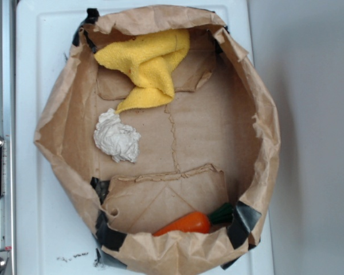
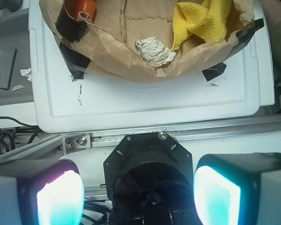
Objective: Grab the yellow cloth.
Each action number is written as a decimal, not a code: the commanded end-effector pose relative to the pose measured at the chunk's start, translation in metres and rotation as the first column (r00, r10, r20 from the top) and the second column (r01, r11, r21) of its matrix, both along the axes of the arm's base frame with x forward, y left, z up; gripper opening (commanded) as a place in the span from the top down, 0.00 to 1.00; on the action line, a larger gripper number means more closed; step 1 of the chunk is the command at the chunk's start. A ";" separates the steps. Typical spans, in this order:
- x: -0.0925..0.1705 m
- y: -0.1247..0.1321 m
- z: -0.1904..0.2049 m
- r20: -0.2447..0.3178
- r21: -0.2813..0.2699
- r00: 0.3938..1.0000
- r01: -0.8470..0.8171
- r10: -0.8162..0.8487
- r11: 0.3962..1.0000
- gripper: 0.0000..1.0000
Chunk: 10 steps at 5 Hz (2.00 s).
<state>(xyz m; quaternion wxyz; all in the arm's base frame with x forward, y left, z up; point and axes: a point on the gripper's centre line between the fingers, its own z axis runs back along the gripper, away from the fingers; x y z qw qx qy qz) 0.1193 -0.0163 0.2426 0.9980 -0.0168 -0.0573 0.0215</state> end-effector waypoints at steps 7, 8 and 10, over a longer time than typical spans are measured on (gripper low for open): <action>0.139 0.047 -0.067 0.257 -0.137 0.802 -0.522 0.539 0.842 0.00; 0.139 0.047 -0.067 0.257 -0.137 0.802 -0.522 0.539 0.842 0.00; 0.164 0.069 -0.109 0.547 -0.062 0.527 -0.750 0.650 0.659 0.00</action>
